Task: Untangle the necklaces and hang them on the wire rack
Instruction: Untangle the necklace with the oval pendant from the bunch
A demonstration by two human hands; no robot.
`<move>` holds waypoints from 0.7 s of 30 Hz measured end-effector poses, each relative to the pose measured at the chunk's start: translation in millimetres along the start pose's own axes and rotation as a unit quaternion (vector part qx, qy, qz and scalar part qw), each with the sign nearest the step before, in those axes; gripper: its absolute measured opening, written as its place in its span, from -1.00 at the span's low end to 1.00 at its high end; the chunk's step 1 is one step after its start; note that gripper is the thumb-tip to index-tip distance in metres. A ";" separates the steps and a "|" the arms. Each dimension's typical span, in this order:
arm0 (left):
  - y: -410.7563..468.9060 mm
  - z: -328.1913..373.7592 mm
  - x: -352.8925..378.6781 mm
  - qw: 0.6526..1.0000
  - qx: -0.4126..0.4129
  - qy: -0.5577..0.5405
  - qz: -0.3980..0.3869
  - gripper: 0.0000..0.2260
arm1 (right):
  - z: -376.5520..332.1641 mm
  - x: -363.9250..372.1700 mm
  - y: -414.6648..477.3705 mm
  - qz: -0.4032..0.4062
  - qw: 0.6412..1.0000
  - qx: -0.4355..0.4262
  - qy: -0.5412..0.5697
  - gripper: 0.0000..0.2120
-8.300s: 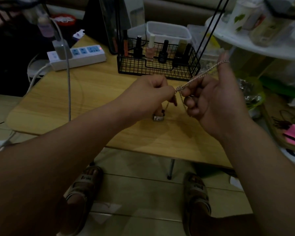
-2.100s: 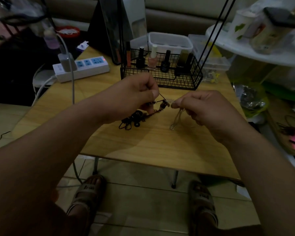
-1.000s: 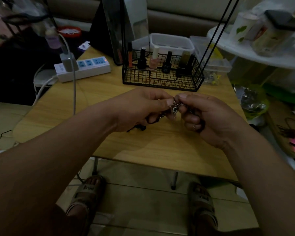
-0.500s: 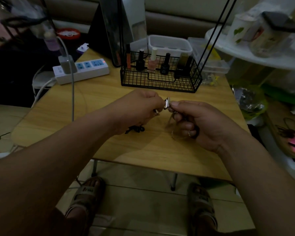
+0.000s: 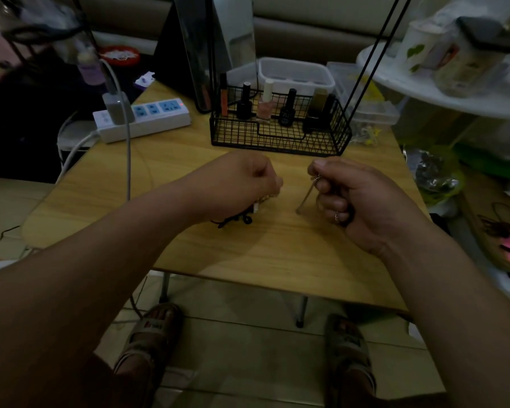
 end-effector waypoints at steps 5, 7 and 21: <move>-2.6 -3.6 0.2 0.971 0.051 0.227 0.051 -0.73 | -6.8 -5.2 -3.7 -0.018 0.997 -0.027 -0.072 -0.85; -6.2 4.7 3.4 0.970 0.120 0.205 0.051 -0.57 | -10.9 -3.5 -6.0 -0.037 0.995 -0.040 -0.085 -0.82; -12.9 13.9 -10.5 0.997 0.048 -0.062 0.006 -0.76 | -26.3 -59.9 -5.2 0.218 0.967 -0.108 -0.071 -0.90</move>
Point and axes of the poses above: each hand's wrist, its own y-axis towards the middle knuckle, its own x-axis out of the palm, z = x × y, the point moved 4 cm from there along y, towards the middle knuckle, and after that the axes turned 12 degrees about -y, right-handed, at the moved point
